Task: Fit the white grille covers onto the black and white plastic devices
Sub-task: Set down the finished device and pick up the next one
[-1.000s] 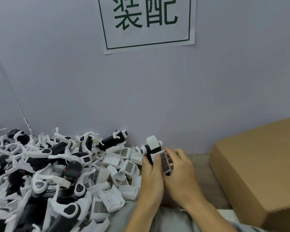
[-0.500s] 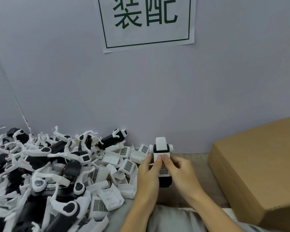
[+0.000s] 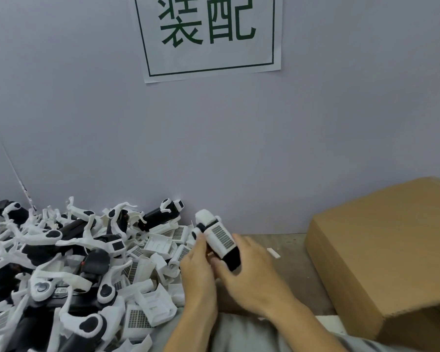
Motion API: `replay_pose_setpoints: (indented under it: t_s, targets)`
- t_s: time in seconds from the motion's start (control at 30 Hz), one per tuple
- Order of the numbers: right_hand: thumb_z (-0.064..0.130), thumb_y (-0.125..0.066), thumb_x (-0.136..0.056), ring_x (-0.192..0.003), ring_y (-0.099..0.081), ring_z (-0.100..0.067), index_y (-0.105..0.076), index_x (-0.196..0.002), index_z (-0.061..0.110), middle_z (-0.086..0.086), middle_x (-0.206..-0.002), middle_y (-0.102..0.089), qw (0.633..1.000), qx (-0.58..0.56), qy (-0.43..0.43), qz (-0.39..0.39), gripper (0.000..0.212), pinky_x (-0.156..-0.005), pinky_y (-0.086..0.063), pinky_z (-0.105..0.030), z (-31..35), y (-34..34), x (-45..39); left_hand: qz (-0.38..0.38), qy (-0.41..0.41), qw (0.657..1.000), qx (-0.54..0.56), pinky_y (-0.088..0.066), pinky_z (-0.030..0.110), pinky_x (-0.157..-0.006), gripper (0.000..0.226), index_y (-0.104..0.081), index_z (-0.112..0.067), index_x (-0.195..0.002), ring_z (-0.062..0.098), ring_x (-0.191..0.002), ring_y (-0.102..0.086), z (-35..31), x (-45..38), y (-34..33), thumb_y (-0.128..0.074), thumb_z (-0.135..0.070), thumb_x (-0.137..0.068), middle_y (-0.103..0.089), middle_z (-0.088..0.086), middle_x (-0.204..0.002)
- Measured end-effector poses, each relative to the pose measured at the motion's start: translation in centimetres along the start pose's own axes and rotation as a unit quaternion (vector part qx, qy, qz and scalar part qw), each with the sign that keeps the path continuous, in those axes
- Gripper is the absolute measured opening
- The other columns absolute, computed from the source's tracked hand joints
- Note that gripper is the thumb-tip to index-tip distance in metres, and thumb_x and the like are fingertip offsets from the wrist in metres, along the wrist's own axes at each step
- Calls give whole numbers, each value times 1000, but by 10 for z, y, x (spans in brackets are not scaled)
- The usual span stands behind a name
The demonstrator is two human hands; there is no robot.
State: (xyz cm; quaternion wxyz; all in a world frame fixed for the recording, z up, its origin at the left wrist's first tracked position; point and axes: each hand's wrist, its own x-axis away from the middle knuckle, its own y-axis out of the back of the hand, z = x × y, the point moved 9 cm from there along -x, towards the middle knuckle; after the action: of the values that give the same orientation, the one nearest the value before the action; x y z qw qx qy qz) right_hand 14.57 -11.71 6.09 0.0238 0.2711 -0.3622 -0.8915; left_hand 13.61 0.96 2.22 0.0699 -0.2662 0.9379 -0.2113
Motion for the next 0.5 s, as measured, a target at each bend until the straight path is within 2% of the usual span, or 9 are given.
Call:
replay_pose_setpoints:
  t_s: [0.03,0.1,0.17,0.2,0.27,0.3,0.37,0.43,0.5]
  targets:
    - [64,-51,-81,-96,-55,-9,-49,-115,31,13,-105,-54,999,35,-23,24,47,-78,-45,-26,-3,-5,1,10,13,1000,21,-57,31,-60,38,-80,-12,-78,19,-73,-74,0,1,-2,-55,-30,-100,-78,9,-83]
    - [51,-57,-85,-84,-58,-10,-52,-101,23,10,-94,-56,994,19,-103,40,33,-64,-43,-24,-16,-2,2,30,4,1000,9,-54,24,-52,40,-78,-9,-79,17,-68,-74,-5,4,-6,-51,-27,-101,-77,10,-79]
    - [36,-59,-84,-57,-54,-7,-52,-74,21,11,-67,-57,973,-97,-203,54,20,-52,-39,-21,-38,10,3,32,-50,997,-50,-54,30,-65,37,-76,-8,-81,23,-76,-73,-14,5,-4,-48,-20,-101,-76,11,-79]
    - [31,-58,-84,-55,-52,-11,-50,-67,18,9,-60,-54,956,-148,-242,74,22,-54,-39,-23,-46,15,3,25,-84,993,-78,-53,37,-72,35,-77,-9,-80,24,-80,-71,-20,5,-3,-48,-15,-100,-76,11,-79]
    - [27,-58,-85,-62,-53,-19,-57,-75,13,-4,-67,-57,912,-257,-295,122,17,-61,-42,-25,-53,29,5,10,-122,988,-98,-49,43,-77,33,-75,-9,-82,26,-83,-65,-27,6,1,-47,-8,-98,-73,13,-81]
    - [25,-59,-88,-61,-54,-22,-60,-81,10,-10,-69,-57,891,-314,-303,122,16,-62,-46,-26,-51,42,4,8,-128,987,-98,-49,40,-74,32,-74,-8,-83,27,-83,-64,-28,6,2,-46,-7,-98,-71,14,-83]
    - [23,-56,-94,-55,-51,-23,-61,-83,7,-12,-62,-55,844,-449,-289,41,20,-63,-51,-30,-48,86,-4,8,-129,988,-90,-49,29,-64,30,-70,-8,-87,25,-79,-60,-28,7,1,-43,-4,-101,-67,17,-86]
    - [30,-49,-99,-63,-56,-26,-61,-99,5,-14,-68,-58,761,-593,-246,-93,28,-62,-55,-31,-53,144,-8,-3,-122,990,-71,-49,24,-57,30,-66,-11,-89,23,-74,-56,-25,5,2,-41,-1,-101,-63,16,-86]
    - [55,-43,-99,-99,-65,-39,-45,-142,5,-23,-115,-63,683,-672,-195,-209,66,-77,-56,-43,-71,193,-4,-6,-109,992,-70,-49,25,-54,29,-64,-12,-88,22,-72,-54,-20,2,3,-41,0,-100,-62,15,-84]
